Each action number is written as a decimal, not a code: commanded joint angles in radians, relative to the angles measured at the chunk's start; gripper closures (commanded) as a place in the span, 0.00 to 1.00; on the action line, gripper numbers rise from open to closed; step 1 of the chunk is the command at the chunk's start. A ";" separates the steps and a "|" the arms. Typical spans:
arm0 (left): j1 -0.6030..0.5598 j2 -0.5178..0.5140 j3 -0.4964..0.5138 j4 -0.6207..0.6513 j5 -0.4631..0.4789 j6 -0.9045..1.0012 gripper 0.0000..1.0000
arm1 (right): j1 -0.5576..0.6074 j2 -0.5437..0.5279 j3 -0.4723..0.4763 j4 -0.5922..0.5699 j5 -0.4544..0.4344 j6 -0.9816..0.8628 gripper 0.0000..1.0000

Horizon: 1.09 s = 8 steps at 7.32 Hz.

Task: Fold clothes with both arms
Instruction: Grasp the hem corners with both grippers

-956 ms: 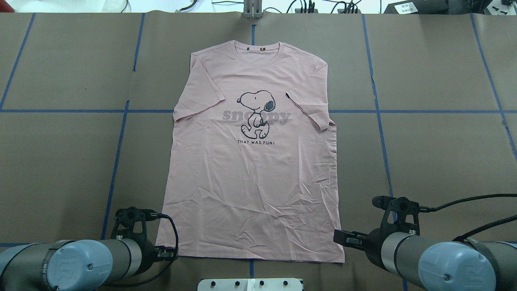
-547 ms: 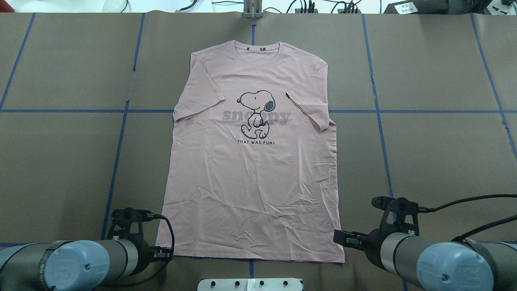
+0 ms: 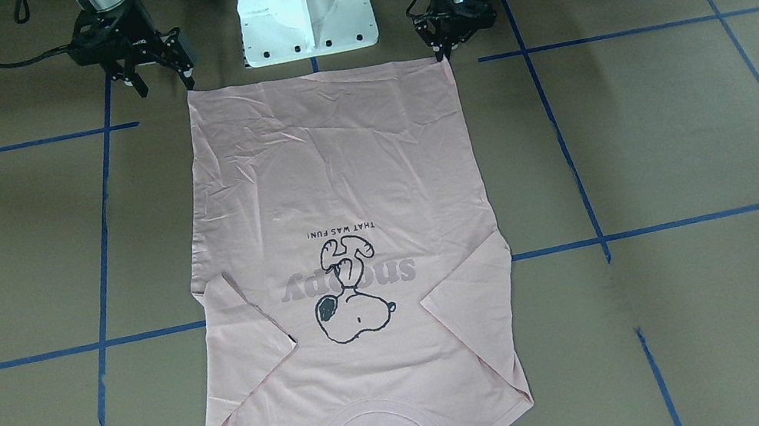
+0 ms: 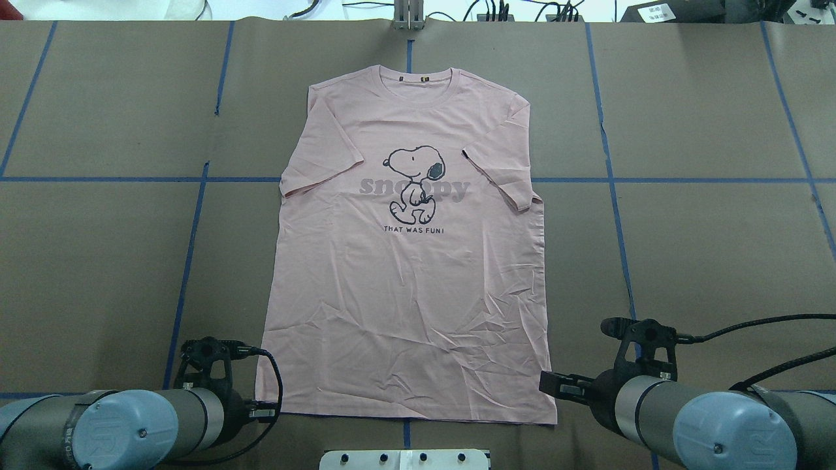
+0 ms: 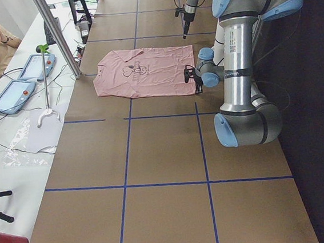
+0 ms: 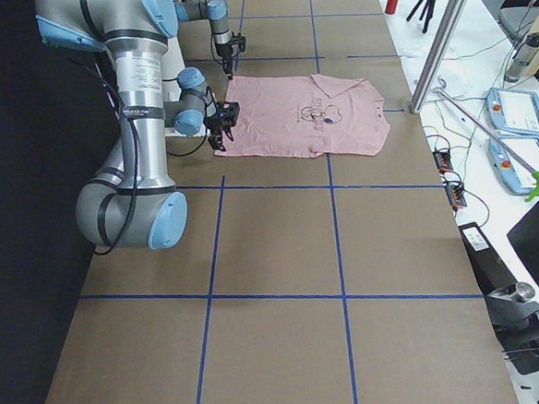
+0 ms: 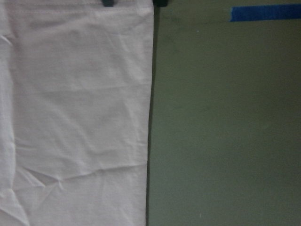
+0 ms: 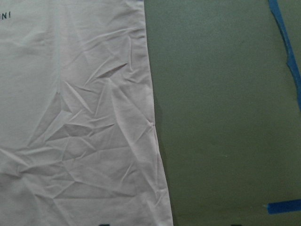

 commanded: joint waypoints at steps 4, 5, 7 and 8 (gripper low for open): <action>0.001 -0.012 -0.014 -0.001 -0.002 -0.002 1.00 | -0.101 0.027 -0.080 0.001 -0.144 0.124 0.34; 0.001 -0.014 -0.026 -0.001 -0.002 -0.002 1.00 | -0.118 0.029 -0.092 0.001 -0.164 0.126 0.36; 0.001 -0.016 -0.037 -0.001 -0.009 -0.002 1.00 | -0.129 0.049 -0.118 0.000 -0.176 0.132 0.36; 0.001 -0.016 -0.037 -0.003 -0.011 -0.002 1.00 | -0.129 0.062 -0.141 0.000 -0.176 0.132 0.36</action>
